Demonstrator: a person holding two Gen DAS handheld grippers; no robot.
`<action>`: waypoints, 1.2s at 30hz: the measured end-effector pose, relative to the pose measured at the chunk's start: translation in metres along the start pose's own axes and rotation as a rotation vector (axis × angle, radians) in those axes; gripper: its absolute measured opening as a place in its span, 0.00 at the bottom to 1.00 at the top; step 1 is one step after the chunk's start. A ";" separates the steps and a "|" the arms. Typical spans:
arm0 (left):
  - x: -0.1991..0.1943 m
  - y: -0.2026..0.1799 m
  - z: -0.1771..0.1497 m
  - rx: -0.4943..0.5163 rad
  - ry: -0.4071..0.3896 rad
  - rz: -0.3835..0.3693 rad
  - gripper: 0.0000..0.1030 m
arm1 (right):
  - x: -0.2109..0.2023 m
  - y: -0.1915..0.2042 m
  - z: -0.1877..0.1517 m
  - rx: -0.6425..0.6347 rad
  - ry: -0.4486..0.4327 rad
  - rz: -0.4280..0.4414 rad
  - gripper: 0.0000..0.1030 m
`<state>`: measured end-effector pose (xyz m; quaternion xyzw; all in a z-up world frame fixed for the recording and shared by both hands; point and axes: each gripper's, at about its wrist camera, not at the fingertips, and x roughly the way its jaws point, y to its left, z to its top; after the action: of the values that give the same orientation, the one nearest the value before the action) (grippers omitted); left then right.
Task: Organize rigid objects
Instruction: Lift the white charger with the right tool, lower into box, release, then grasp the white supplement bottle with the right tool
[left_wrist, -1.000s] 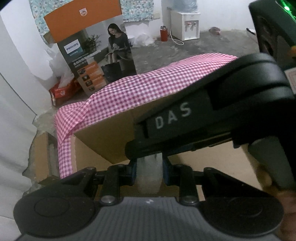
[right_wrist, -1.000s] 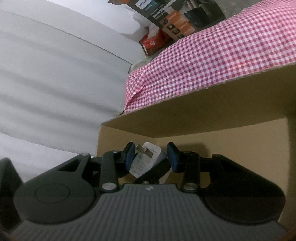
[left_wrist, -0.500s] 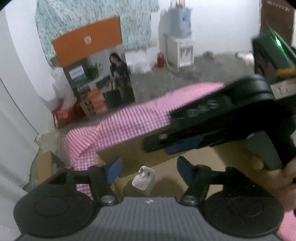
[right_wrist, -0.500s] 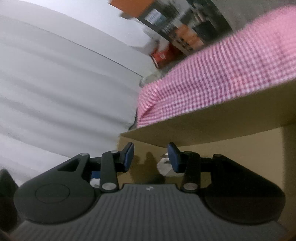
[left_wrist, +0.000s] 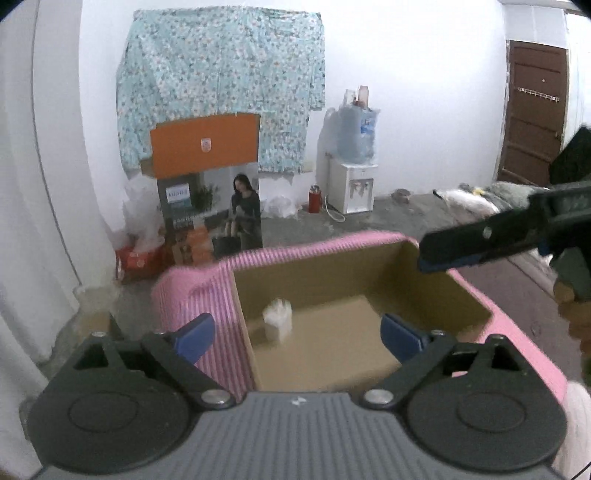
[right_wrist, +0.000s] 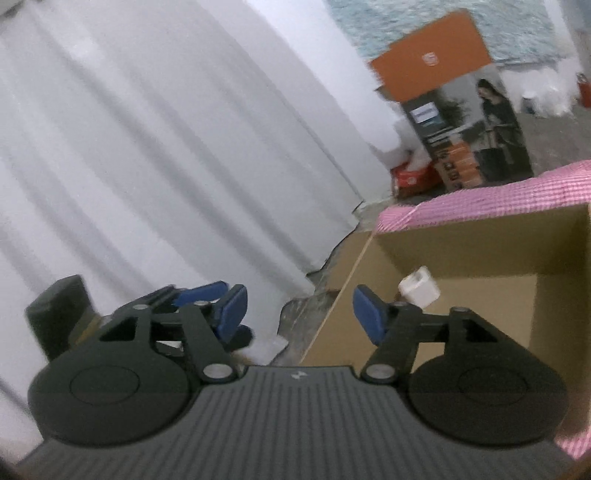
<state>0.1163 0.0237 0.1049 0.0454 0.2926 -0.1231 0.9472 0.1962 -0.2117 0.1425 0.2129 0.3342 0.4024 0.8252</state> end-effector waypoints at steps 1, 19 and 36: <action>0.000 -0.002 -0.012 -0.005 0.004 0.004 0.94 | -0.002 0.007 -0.011 -0.016 0.016 0.004 0.64; 0.063 -0.010 -0.096 0.025 0.097 0.059 0.71 | 0.133 0.030 -0.096 -0.146 0.304 -0.185 0.53; 0.001 -0.006 -0.070 0.006 0.017 0.092 0.52 | 0.129 0.058 -0.081 -0.139 0.293 -0.081 0.41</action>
<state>0.0781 0.0289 0.0466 0.0627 0.2977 -0.0800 0.9492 0.1655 -0.0668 0.0738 0.0804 0.4307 0.4177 0.7959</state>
